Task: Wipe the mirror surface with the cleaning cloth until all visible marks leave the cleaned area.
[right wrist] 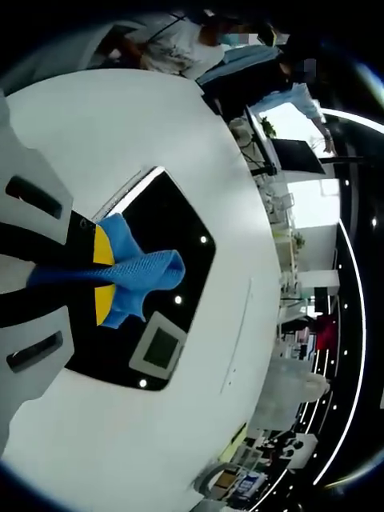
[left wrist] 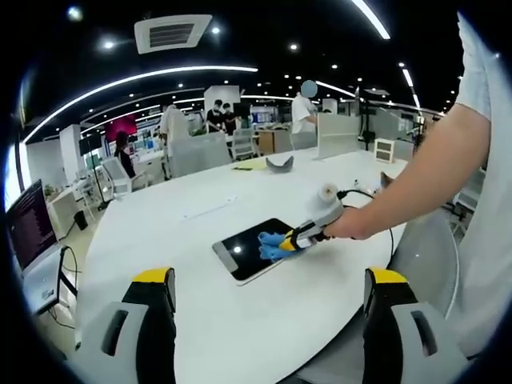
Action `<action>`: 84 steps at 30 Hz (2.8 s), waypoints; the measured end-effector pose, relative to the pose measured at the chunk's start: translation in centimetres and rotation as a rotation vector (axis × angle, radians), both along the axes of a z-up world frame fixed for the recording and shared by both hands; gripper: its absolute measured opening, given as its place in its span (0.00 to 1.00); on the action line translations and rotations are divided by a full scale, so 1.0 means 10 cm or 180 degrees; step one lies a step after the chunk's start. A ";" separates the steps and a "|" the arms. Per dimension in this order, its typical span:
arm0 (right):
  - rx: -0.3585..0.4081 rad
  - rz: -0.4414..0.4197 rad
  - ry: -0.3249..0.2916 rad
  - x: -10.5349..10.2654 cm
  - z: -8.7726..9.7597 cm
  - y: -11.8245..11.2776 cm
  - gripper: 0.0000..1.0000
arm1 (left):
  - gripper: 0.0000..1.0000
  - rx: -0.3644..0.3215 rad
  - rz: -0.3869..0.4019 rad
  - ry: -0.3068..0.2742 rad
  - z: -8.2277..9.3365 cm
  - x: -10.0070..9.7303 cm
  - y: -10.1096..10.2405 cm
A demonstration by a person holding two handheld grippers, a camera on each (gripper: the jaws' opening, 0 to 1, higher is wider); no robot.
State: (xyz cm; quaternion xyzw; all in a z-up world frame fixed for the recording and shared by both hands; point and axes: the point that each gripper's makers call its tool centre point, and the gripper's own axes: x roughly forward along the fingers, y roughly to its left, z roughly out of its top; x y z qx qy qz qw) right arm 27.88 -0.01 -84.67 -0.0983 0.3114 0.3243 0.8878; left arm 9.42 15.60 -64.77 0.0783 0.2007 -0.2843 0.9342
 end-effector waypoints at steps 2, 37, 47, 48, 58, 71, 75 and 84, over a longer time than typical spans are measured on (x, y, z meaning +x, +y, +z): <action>-0.0001 -0.0003 0.0006 -0.05 0.01 0.00 0.01 | 0.99 -0.0008 0.0008 -0.0004 0.01 -0.01 0.00; 0.0012 -0.0054 0.0020 -0.17 0.01 -0.02 0.01 | 0.99 0.0020 0.0001 -0.0041 0.08 -0.11 0.02; 0.0028 -0.0102 0.0029 -0.18 0.02 -0.02 0.01 | 0.99 0.0031 0.0006 -0.0040 0.08 -0.13 0.04; 0.0032 -0.0113 0.0031 -0.18 0.02 -0.02 0.01 | 0.99 0.0027 0.0007 -0.0042 0.08 -0.13 0.04; 0.0047 -0.0109 0.0061 -0.26 0.02 0.04 0.01 | 0.99 0.0016 -0.0008 -0.0056 0.08 -0.14 0.05; 0.0108 -0.0226 0.0164 -0.27 0.02 0.09 0.01 | 0.99 -0.0006 -0.0050 -0.0089 0.09 -0.12 0.08; 0.0129 -0.0253 0.0198 -0.25 0.01 0.12 0.01 | 0.99 -0.0009 -0.0058 -0.0105 0.10 -0.10 0.11; 0.0185 -0.0371 0.0267 -0.19 0.01 0.23 0.01 | 0.99 -0.0021 -0.0075 -0.0121 0.11 -0.04 0.22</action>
